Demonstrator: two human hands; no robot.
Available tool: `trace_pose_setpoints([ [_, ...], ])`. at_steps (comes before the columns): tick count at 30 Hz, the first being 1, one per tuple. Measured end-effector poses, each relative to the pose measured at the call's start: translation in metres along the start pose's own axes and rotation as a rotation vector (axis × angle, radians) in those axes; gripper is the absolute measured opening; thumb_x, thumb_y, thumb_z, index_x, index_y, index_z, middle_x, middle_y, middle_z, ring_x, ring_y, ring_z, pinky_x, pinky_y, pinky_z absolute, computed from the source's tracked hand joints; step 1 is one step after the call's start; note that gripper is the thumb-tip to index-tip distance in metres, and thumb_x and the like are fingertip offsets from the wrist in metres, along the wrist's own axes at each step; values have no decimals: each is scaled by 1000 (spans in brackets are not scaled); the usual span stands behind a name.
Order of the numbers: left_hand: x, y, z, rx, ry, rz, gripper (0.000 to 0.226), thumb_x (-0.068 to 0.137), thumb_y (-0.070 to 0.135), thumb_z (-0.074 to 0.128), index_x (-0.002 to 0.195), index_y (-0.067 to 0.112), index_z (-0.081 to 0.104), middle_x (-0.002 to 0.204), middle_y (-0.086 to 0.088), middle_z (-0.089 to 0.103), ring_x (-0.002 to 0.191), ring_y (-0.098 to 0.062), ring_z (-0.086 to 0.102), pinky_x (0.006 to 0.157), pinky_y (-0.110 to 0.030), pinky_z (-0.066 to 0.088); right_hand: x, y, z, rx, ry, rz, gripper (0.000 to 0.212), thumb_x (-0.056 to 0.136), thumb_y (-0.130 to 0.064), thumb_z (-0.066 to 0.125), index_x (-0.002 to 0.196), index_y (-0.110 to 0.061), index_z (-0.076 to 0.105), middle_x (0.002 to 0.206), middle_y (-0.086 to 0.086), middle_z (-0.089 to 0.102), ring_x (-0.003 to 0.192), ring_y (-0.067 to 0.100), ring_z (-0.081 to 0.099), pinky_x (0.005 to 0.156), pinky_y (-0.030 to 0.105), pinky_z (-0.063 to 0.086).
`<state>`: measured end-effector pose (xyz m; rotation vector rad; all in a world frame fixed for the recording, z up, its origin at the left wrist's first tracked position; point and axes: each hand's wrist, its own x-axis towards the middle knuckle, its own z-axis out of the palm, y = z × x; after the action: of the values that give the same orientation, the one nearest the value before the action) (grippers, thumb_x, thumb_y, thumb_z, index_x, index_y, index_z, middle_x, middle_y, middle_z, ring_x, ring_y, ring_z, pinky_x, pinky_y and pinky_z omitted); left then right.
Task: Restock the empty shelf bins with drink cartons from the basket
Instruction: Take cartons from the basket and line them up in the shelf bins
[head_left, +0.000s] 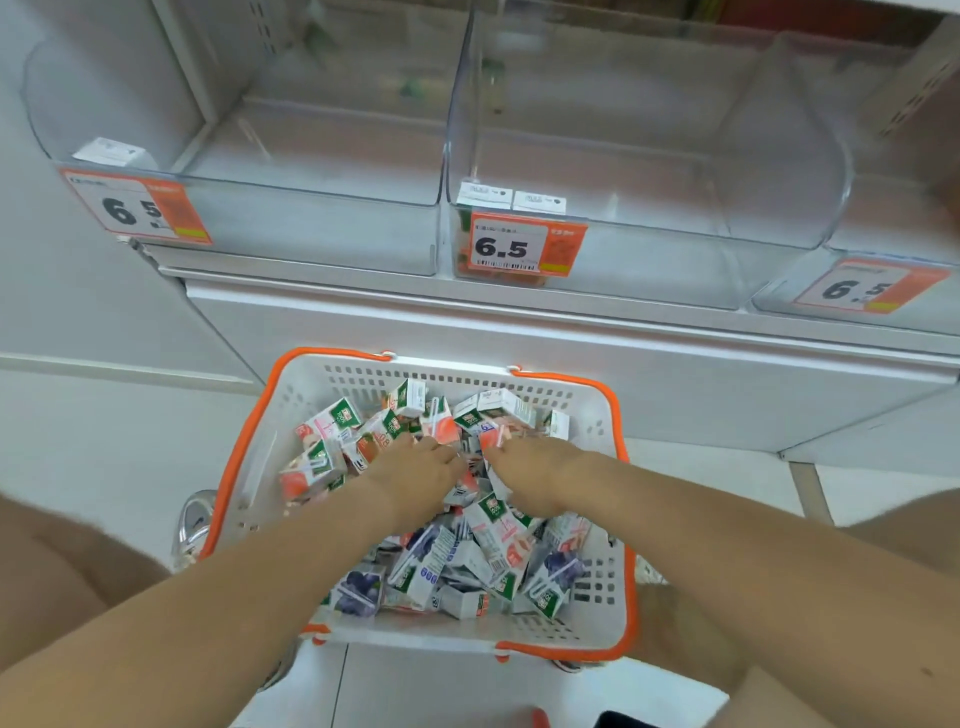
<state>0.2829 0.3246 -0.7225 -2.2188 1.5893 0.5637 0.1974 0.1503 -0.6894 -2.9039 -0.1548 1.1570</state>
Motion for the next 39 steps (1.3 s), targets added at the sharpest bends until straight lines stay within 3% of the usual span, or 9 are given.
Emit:
trace_pose_setpoints([
  [3,8,3,5,81,43,4,70,96,21,70,157,19,35,162,-7,38,144,-29,40,115,-46,37,8,-2,10,-76,75,-16,64,97,-20,68,151,-3,39,137,15,52,112,33,62,90,48,58],
  [9,17,-11,-13,2,65,-32,46,99,41,59,140,19,54,130,-5,63,124,-27,55,110,-47,40,14,21,-21,105,-18,14,38,98,-39,69,118,-8,58,111,7,60,99,26,63,83,41,57],
  [14,8,-40,-51,-724,52,-200,26,99,41,63,95,16,57,90,-3,63,80,-20,59,64,-31,42,8,41,-71,138,23,30,41,103,-38,56,115,0,58,104,17,63,94,34,63,81,43,55],
  [17,-10,-61,-66,-1092,49,-246,26,98,35,66,88,12,56,72,1,58,65,-18,54,59,-29,42,-1,38,-97,163,91,22,52,102,-40,56,132,2,51,123,21,62,113,40,63,93,51,55],
  [22,-44,-62,-95,-1683,94,-301,21,103,29,53,114,12,57,100,-14,73,80,-27,72,86,-46,59,-27,18,-140,279,243,4,43,94,-37,62,125,-7,59,124,12,63,111,33,63,96,51,54],
  [25,-61,-53,-108,-1925,150,-257,24,105,18,50,128,14,56,119,-18,72,100,-35,76,84,-50,63,-46,5,-156,350,326,0,50,96,-33,66,136,-4,59,135,14,62,123,32,60,103,44,51],
  [31,-105,-75,-119,-1545,284,-300,37,90,7,78,122,22,67,121,-14,70,86,-16,71,67,-28,54,-82,-20,-179,404,524,-14,75,67,-53,65,113,6,67,117,29,67,107,44,65,84,57,58],
  [35,-133,-104,-140,-1310,542,-478,46,83,22,88,121,25,63,116,1,64,93,-13,66,68,-23,48,-82,-30,-200,573,721,-45,34,70,-43,73,95,-20,75,81,2,74,66,10,62,68,32,55],
  [39,-154,-132,-161,-1263,836,-569,50,74,31,94,111,24,61,107,4,65,92,-13,65,77,-30,53,-72,-46,-209,755,967,-133,55,83,-46,67,136,-31,60,111,-10,71,79,8,71,79,32,55],
])
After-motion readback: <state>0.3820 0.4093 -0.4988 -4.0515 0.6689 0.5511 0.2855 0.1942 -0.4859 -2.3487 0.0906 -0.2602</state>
